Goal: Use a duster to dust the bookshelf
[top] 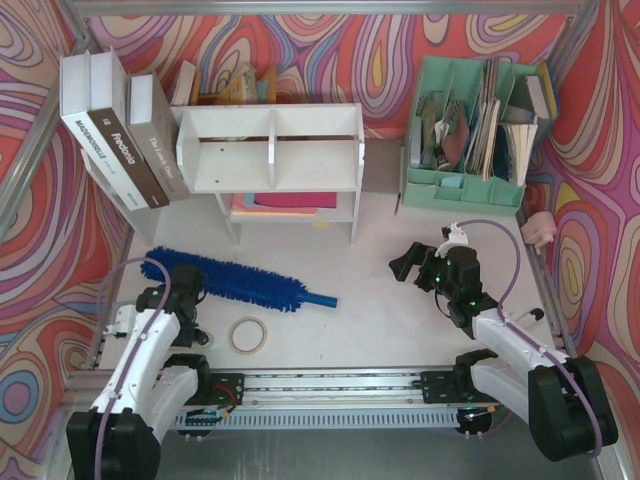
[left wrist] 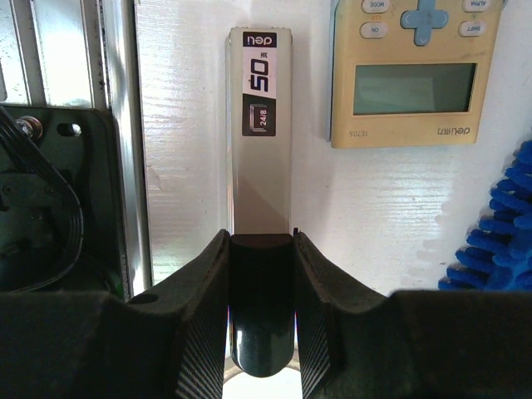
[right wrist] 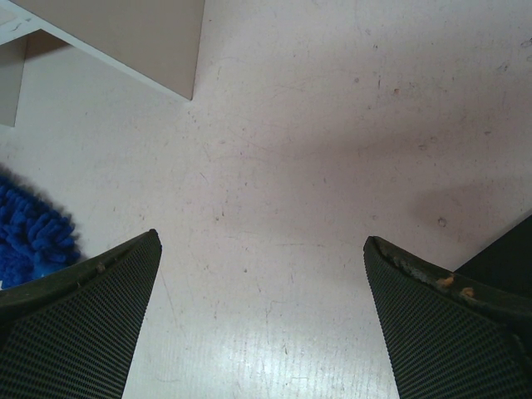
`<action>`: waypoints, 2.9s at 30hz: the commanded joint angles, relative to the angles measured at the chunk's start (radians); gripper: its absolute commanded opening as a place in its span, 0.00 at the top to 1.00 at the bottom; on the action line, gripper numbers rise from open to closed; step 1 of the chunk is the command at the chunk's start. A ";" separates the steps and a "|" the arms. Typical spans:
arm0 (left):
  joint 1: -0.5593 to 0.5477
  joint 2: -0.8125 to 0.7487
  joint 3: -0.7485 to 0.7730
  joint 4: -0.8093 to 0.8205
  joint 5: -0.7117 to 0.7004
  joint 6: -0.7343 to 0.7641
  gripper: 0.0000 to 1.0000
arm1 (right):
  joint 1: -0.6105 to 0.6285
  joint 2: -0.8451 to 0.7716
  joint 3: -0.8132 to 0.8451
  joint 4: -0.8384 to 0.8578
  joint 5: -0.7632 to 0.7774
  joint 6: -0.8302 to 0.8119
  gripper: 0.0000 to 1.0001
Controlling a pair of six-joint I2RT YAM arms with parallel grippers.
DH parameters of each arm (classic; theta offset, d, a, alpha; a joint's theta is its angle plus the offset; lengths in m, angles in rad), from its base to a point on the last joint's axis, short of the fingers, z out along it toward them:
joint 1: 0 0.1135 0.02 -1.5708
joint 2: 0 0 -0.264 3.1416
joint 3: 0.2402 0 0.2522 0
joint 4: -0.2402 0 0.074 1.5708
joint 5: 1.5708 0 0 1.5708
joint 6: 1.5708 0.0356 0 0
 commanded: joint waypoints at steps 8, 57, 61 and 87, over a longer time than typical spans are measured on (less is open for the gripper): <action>0.012 -0.012 -0.008 -0.027 -0.037 0.019 0.63 | 0.008 -0.011 0.007 0.012 0.023 0.005 0.03; 0.014 -0.513 0.168 0.130 0.143 0.697 0.02 | 0.836 0.723 0.765 -0.112 0.229 -0.604 0.11; 0.014 -0.517 0.164 0.137 0.146 0.699 0.02 | 0.854 0.833 0.855 -0.132 0.207 -0.625 0.14; 0.014 -0.516 0.152 0.153 0.163 0.708 0.02 | 0.872 1.128 1.107 -0.268 0.183 -0.689 0.43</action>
